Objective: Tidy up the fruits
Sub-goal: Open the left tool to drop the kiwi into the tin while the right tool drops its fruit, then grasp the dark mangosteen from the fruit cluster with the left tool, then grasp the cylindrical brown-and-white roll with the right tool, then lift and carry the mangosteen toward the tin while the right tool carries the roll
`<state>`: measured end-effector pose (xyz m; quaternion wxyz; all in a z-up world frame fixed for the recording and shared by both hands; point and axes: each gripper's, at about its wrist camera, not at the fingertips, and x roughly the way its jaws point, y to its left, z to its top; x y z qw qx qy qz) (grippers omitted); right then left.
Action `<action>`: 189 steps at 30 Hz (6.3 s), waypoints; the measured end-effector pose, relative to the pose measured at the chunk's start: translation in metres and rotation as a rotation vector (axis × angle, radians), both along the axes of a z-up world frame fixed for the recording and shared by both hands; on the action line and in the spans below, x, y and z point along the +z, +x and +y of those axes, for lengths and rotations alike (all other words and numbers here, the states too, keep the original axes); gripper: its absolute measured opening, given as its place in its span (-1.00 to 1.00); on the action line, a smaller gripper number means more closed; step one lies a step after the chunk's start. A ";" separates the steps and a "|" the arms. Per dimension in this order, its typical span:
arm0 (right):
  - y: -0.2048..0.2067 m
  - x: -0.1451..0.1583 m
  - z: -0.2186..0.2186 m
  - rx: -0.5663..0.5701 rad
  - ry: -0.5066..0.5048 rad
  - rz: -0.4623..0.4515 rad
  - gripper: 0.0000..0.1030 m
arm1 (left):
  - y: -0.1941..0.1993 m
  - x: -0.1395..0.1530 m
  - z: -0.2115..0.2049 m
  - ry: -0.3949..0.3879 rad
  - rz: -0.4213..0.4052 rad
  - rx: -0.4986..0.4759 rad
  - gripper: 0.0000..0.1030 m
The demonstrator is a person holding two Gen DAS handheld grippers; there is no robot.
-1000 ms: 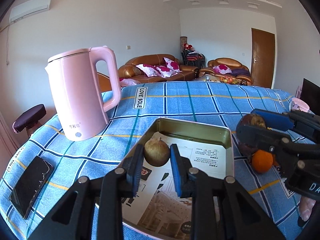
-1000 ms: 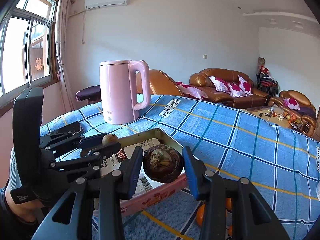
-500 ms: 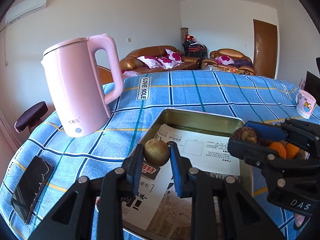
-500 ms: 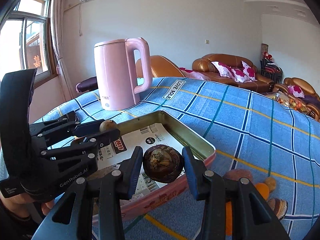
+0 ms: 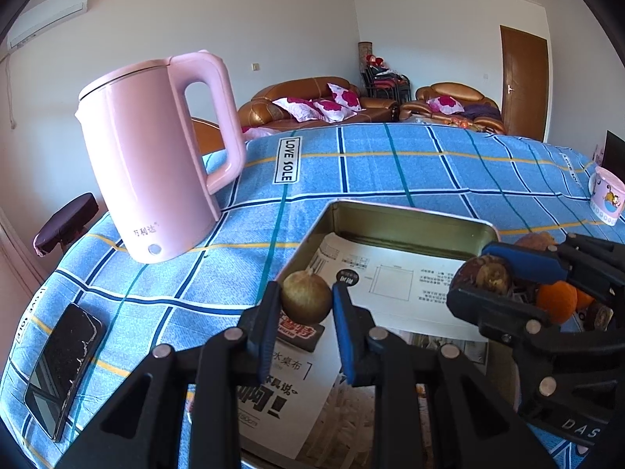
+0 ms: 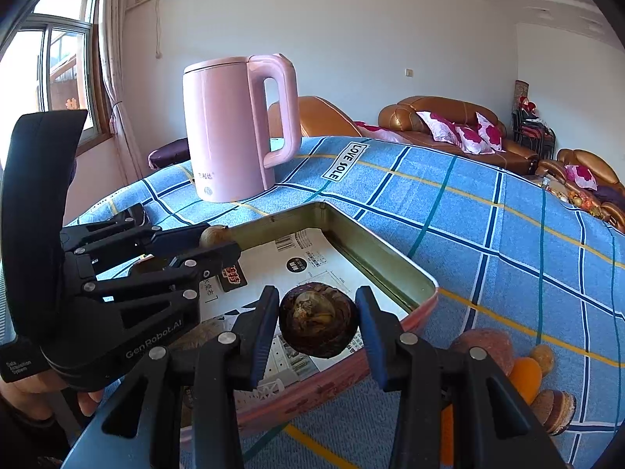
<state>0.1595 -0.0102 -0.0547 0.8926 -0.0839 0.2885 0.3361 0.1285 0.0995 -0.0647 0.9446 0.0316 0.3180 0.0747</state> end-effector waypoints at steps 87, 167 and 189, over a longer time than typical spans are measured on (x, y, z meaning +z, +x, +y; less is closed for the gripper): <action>-0.057 0.005 -0.232 -0.528 0.095 -0.001 0.38 | -0.017 -0.008 -0.195 -0.158 0.097 -0.404 -0.27; -0.076 0.018 -0.188 -0.367 0.060 -0.189 -0.16 | -0.065 0.023 -0.136 -0.124 -0.252 -0.207 -0.27; -0.099 0.025 -0.191 -0.376 0.093 -0.310 -0.16 | -0.080 0.029 -0.139 -0.091 -0.336 -0.200 -0.27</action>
